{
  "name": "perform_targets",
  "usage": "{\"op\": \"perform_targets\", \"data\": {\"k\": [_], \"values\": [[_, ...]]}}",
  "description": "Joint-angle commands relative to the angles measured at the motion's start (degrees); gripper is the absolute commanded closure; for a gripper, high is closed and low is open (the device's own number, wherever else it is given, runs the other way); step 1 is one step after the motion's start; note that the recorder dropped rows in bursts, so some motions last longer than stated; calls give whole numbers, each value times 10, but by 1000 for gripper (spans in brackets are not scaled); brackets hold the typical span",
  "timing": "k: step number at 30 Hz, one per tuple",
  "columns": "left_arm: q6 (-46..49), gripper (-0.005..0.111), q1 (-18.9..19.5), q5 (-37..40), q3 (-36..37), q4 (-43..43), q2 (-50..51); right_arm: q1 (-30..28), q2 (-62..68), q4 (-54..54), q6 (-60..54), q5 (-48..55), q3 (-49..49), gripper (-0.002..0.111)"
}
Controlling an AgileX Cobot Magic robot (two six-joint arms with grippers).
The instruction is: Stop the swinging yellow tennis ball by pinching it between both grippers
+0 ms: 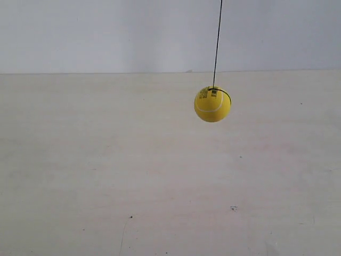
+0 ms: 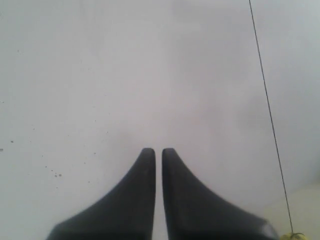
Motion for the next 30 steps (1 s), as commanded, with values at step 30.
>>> {"op": "perform_targets", "data": {"k": [30], "values": [[-27, 102, -3, 4, 37, -8, -109, -1, -45, 169, -54, 71, -7, 108]]}}
